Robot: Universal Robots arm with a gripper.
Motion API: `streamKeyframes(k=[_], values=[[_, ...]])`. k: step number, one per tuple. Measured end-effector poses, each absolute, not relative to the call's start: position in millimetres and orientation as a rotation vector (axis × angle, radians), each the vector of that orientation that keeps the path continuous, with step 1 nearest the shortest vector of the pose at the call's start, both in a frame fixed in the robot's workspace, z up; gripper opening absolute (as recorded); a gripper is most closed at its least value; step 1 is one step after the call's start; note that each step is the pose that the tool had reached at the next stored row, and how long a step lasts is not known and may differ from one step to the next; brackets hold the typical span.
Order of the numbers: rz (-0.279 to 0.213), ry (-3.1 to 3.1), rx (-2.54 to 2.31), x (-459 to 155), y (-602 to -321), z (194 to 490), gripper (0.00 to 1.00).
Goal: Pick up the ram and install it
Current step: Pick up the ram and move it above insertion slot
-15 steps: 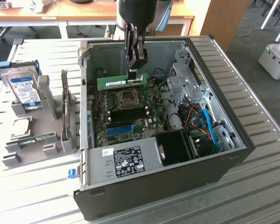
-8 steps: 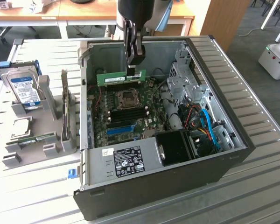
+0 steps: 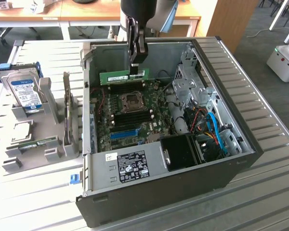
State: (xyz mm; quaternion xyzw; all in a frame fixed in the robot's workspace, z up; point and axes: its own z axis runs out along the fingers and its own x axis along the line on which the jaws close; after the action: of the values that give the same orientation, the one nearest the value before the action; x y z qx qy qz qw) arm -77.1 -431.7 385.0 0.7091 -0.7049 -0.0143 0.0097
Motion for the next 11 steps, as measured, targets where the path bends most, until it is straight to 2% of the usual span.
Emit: streamKeyframes(k=[11], values=[[-0.045,-2.201,2.214,-75.5,-427.2,383.4,0.12]])
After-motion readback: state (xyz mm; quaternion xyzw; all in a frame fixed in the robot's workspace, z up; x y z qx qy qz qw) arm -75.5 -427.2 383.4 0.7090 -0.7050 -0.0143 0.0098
